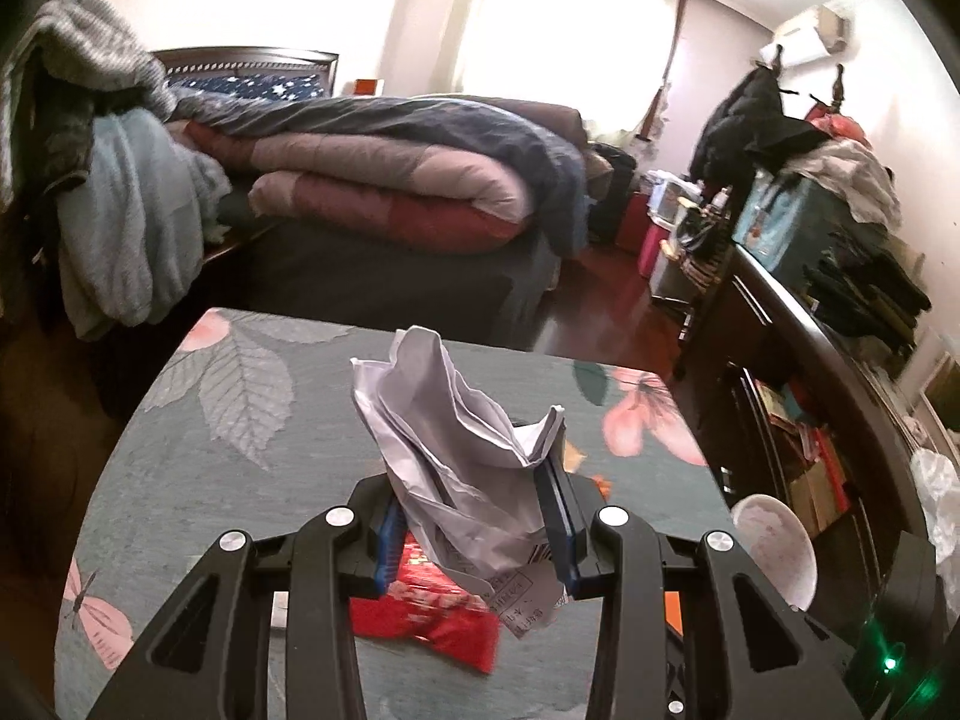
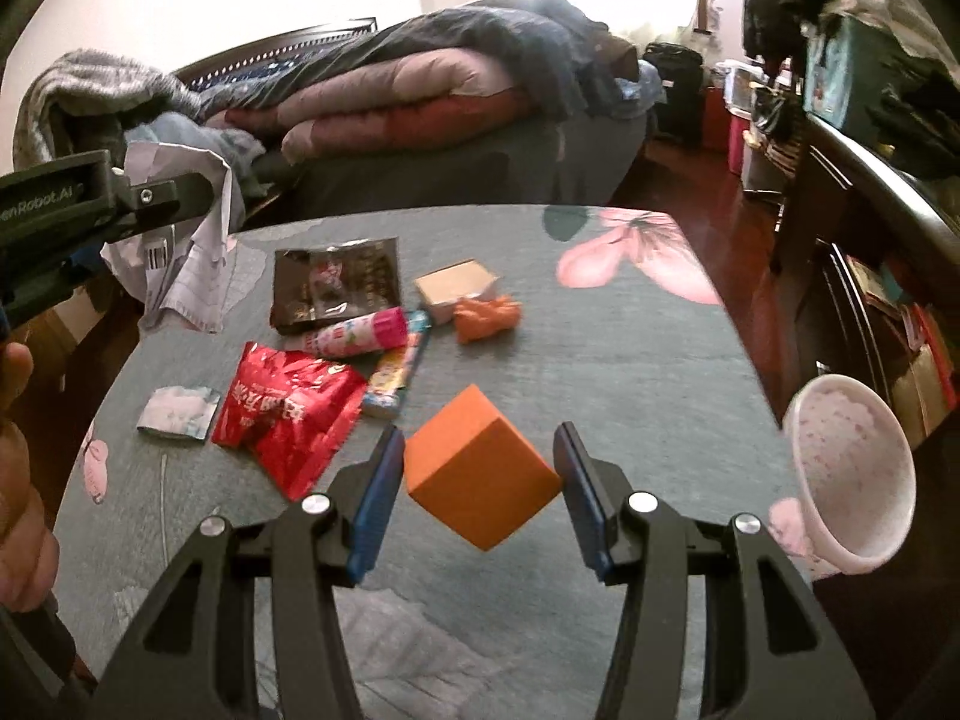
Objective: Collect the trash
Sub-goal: 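Move both tools over the wastebasket and release the paper and cube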
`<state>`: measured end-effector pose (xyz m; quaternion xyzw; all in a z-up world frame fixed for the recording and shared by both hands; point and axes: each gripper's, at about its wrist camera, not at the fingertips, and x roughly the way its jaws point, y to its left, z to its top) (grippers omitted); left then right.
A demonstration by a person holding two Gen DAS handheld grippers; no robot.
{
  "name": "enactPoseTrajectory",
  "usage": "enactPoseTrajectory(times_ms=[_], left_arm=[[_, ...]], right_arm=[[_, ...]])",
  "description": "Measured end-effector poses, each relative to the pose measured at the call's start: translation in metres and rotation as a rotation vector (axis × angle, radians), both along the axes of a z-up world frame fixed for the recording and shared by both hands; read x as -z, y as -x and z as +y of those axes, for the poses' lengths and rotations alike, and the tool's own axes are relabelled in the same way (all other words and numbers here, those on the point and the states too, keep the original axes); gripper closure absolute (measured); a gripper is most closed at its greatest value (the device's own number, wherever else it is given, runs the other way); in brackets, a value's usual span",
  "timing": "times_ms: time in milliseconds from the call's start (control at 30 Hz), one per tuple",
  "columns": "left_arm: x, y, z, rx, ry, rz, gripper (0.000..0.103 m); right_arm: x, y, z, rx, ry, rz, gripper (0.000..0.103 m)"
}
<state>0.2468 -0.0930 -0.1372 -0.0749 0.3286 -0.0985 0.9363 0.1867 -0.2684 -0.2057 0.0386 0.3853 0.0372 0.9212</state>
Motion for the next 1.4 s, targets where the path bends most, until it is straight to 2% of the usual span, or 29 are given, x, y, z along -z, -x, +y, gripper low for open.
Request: enactPoseTrajectory(times_ms=[267,633,1200,1400], left_arm=[[-0.012,0.011,-0.048,0.100,-0.016,-0.028,0.064],[-0.013,0.019,-0.138,0.289,-0.037,-0.038,0.064],[0.008,0.026,-0.270,0.547,-0.069,-0.028,0.064],[0.024,0.020,-0.314,0.624,-0.081,0.004,0.064]], right_arm=[[-0.009,0.024,-0.048,0.090,-0.026,-0.031,0.051],[-0.007,0.054,-0.132,0.263,-0.069,-0.054,0.051],[0.016,0.094,-0.249,0.517,-0.094,-0.057,0.051],[0.028,0.097,-0.284,0.600,-0.094,-0.053,0.051]])
